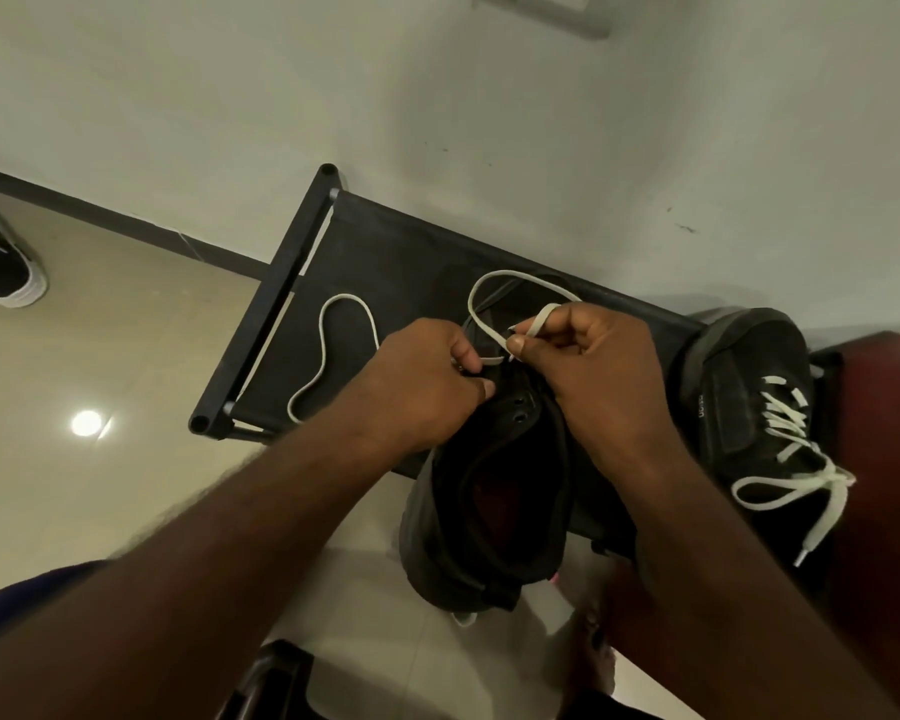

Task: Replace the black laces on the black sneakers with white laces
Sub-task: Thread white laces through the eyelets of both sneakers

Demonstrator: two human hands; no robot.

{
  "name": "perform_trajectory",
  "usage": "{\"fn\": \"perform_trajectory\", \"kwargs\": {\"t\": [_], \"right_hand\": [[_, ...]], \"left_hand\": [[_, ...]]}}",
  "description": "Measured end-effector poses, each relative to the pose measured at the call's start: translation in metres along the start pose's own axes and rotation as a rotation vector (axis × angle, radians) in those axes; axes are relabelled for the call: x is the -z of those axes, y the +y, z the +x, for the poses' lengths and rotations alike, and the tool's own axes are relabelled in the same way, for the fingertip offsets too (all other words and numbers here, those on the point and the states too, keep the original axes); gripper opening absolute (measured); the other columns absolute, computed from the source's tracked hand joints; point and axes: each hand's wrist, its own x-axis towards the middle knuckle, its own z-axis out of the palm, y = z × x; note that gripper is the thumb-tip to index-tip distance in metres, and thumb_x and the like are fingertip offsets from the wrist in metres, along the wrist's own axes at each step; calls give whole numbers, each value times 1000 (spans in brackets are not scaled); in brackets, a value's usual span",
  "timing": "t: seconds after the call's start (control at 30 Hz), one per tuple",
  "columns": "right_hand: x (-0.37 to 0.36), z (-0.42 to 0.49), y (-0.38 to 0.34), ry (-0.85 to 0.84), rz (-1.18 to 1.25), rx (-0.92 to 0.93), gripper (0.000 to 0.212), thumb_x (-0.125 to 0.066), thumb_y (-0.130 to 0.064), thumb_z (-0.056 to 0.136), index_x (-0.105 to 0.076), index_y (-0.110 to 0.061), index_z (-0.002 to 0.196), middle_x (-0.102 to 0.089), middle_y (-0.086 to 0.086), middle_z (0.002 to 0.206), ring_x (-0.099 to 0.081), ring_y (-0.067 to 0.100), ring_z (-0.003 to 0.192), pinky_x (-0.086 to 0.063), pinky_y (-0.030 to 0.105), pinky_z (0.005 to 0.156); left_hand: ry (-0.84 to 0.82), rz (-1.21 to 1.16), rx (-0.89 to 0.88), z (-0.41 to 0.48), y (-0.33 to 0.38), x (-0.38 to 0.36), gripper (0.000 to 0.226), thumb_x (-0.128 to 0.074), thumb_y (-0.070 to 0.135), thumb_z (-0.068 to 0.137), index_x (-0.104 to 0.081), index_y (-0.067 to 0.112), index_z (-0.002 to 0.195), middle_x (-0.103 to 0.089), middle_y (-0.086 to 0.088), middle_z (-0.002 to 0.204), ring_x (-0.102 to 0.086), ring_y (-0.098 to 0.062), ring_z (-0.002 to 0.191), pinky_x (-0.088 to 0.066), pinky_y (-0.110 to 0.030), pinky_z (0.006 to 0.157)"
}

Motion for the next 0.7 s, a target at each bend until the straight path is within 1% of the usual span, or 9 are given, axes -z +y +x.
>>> {"fn": "perform_trajectory", "kwargs": {"t": [0.13,0.2,0.27,0.37,0.43,0.53,0.6,0.7], "right_hand": [[4,-2,-1,-43,-15,2,5,-75,-6,85,-73,-10,85,-75,-5,89,-71,2,81,-54,12,73],[6,0,0,-63,-10,-16,6,-75,-6,85,-72,-11,86,-76,-5,90,-72,4,80,-55,14,73],[6,1,-1,-78,40,-64,7,-77,-6,84,-72,-10,87,-76,-1,84,-73,8,76,-56,18,71],[6,4,-3,-63,58,-125,16,-80,-10,81,-68,-8,91,-76,2,76,-74,13,71,-58,23,69],[7,7,-4,-68,63,-173,17,-82,-10,79,-67,-9,86,-76,3,75,-74,14,72,-58,26,71],[8,12,-6,-97,59,-235,15,-85,-11,74,-71,-10,77,-75,1,75,-73,10,72,-54,25,70],[8,17,-11,-123,15,-256,13,-85,-11,73,-73,-10,76,-75,-1,73,-72,7,70,-53,24,69],[9,24,-23,-185,-150,-239,10,-84,-10,74,-74,-10,74,-74,-1,70,-70,6,67,-50,21,62]], "left_hand": [[-7,31,-17,1,1,0,9,-69,24,90,-61,23,93,-64,2,87,-61,-11,81,-48,-24,69],[-16,30,-23,3,-1,1,9,-69,24,90,-61,22,94,-63,2,84,-61,-10,78,-49,-24,69],[-30,29,-20,4,-2,3,11,-71,25,88,-62,21,95,-63,1,83,-62,-11,77,-51,-26,70],[-64,37,-20,6,0,7,13,-73,24,86,-63,20,93,-66,-1,87,-64,-13,81,-53,-28,72],[-75,54,-29,8,0,8,13,-75,23,85,-63,20,91,-65,0,85,-63,-11,78,-51,-26,69],[-55,98,-68,10,-1,8,14,-76,24,84,-63,21,89,-64,2,80,-61,-8,72,-49,-23,67],[-50,118,-92,12,0,7,13,-76,22,84,-63,22,88,-64,5,79,-61,-6,72,-48,-20,66],[-54,146,-123,12,3,5,12,-74,19,86,-63,25,84,-62,8,77,-60,-4,71,-47,-18,66]]}}
